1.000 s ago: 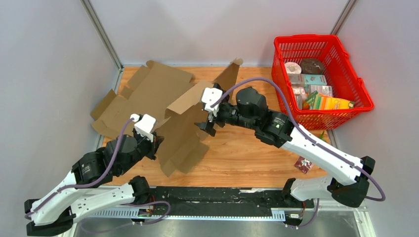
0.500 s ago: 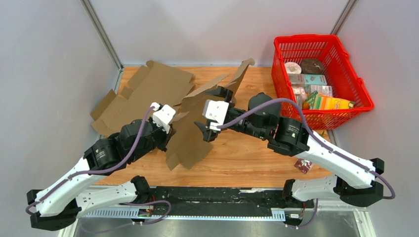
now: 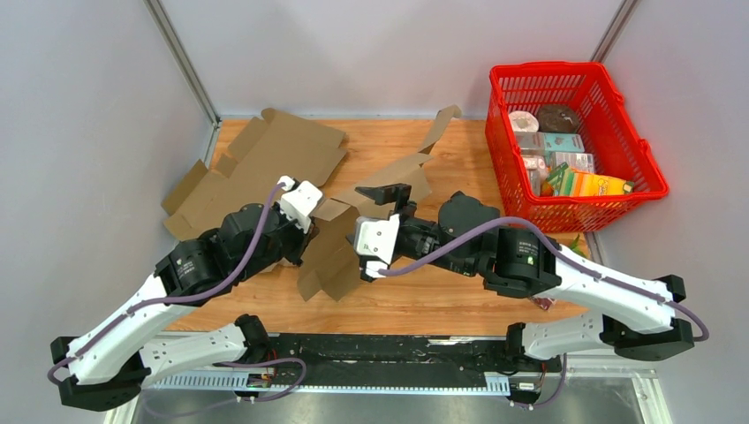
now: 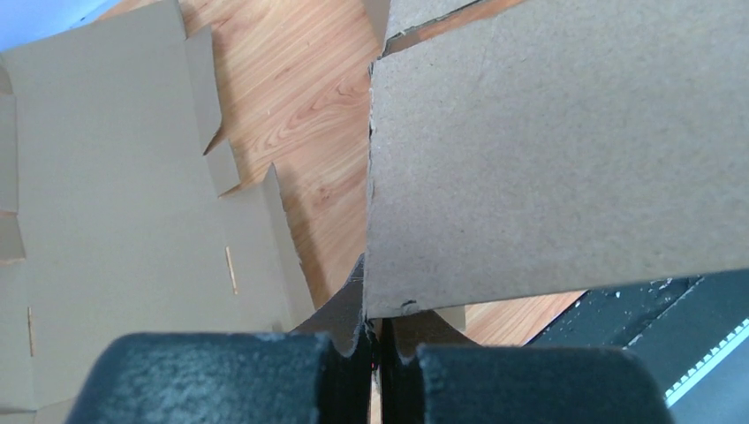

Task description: Fold the paper box

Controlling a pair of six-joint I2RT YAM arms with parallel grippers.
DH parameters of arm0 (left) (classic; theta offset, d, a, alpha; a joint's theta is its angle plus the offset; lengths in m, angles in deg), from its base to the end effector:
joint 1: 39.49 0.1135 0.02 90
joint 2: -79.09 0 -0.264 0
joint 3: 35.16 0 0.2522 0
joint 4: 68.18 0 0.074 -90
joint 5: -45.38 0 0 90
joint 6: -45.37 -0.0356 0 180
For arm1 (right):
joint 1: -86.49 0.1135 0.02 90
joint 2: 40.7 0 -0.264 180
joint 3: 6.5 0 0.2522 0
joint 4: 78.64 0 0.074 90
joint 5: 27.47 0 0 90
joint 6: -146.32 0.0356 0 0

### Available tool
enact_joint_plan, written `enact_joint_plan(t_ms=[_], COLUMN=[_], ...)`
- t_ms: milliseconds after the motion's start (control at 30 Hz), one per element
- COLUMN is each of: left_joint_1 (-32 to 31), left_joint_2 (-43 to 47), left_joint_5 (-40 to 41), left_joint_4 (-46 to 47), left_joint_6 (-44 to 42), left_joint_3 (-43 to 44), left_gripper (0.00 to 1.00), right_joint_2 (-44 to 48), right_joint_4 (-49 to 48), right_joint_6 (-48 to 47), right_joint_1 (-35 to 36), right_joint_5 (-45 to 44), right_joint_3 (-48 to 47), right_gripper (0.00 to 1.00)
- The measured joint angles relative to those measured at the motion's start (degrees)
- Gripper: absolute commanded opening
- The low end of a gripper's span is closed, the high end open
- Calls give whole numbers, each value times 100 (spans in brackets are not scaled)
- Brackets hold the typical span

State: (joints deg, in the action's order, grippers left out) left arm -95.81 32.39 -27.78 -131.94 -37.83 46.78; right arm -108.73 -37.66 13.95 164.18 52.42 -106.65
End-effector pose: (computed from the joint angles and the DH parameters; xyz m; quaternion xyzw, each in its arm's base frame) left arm 0.0862 -0.1107 0.3996 0.2881 0.8034 -0.1574 0.4967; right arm 0.0578 0.2357 0.4756 -0.6269 0.4276 0.1328 0.6376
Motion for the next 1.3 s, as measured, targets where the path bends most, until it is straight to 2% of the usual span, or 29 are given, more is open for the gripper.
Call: enact_joint_plan(t_ms=[200, 500, 633, 933, 967, 1033, 1067, 1167, 1200, 1233, 1300], left_joint_1=[11, 15, 22, 22, 22, 22, 24, 44, 44, 44, 48], left_joint_2=[-2, -17, -72, -256, -251, -232, -219, -201, -201, -201, -201], left_joint_5=[-92, -155, -175, -225, -236, -243, -247, -278, -278, -275, -229], left_joint_4=[-44, -203, -216, -317, -328, -339, -343, -343, -352, -358, -361], left_joint_6=[-81, -94, -92, -50, -42, -15, -7, 26, 35, 57, 101], left_joint_3=[26, 177, 221, 472, 472, 472, 472, 472, 472, 472, 472], left_gripper=[0, 0, 0, 0, 0, 0, 0, 1, 5, 21, 38], right_joint_2=[-328, -485, -389, -645, -660, -691, -695, -710, -723, -737, -752], right_joint_4=[-4, 0, -107, -780, -822, -872, -905, -925, -933, -955, -999], right_joint_6=[-98, -28, 20, -170, -201, -254, -271, -310, -317, -315, -289], right_joint_1=[-343, -402, -402, -402, -402, -402, -402, -400, -400, -402, -417], right_joint_5=[278, 726, 807, 693, 693, 697, 697, 693, 680, 669, 647], right_joint_3=[-308, -306, -114, 195, 214, 223, 223, 225, 225, 225, 225], right_gripper=[63, 65, 58, 23, 16, 11, 0, 0, 0, 0, 0])
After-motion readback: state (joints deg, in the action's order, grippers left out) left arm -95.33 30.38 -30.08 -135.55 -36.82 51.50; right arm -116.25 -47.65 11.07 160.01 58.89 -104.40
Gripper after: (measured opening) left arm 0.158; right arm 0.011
